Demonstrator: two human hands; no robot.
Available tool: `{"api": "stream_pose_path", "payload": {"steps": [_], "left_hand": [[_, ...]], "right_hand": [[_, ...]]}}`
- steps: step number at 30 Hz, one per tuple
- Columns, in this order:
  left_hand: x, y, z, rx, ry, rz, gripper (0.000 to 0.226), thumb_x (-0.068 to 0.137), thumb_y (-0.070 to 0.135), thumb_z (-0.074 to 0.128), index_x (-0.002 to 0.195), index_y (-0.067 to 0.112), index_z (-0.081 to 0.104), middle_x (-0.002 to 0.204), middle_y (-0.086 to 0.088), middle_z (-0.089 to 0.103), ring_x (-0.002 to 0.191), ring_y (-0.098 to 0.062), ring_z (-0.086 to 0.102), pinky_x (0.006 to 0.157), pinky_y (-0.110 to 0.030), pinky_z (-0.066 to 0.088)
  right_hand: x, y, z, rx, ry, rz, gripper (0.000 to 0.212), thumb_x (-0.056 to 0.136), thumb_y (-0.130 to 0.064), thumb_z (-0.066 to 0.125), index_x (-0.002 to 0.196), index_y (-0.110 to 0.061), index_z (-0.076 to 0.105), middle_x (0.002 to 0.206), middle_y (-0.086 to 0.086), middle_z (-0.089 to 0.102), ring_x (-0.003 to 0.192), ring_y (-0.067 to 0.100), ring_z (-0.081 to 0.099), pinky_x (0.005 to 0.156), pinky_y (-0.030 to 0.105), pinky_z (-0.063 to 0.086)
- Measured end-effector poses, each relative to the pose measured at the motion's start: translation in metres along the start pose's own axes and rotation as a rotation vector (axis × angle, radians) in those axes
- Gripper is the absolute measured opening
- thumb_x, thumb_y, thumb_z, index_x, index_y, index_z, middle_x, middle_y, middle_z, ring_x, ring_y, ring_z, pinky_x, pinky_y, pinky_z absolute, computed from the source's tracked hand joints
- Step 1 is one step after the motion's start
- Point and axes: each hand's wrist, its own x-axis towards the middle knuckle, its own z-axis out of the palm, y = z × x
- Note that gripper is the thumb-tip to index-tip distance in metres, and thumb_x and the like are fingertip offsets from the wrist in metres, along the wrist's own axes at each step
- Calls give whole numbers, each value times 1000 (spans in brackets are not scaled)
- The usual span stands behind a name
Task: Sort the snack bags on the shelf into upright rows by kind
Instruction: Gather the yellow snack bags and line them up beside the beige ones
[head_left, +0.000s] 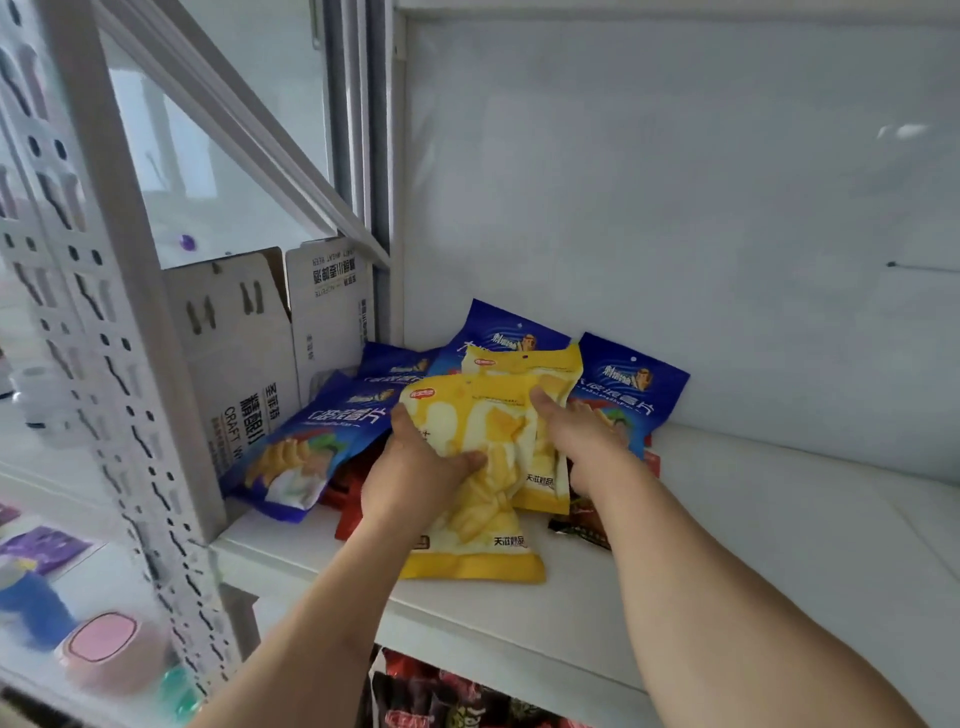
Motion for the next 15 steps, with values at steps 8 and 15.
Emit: {"api": "stream_pose_path", "payload": {"steps": [8, 15], "left_hand": [[-21, 24, 11, -190, -44, 38, 119, 76, 48, 84, 159, 23, 3, 157, -8, 40, 138, -37, 46, 104, -49, 45], [-59, 71, 44, -456, -214, 54, 88, 79, 32, 85, 148, 20, 32, 134, -8, 58, 122, -33, 58, 95, -38, 49]], "right_hand": [[-2, 22, -29, 535, -177, 89, 55, 82, -60, 70, 123, -23, 65, 111, 9, 76, 101, 31, 73, 92, 59, 54], [-19, 59, -121, 643, -6, 22, 47, 83, -48, 76, 119, -18, 69, 107, 11, 77, 98, 33, 74, 89, 64, 53]]}}
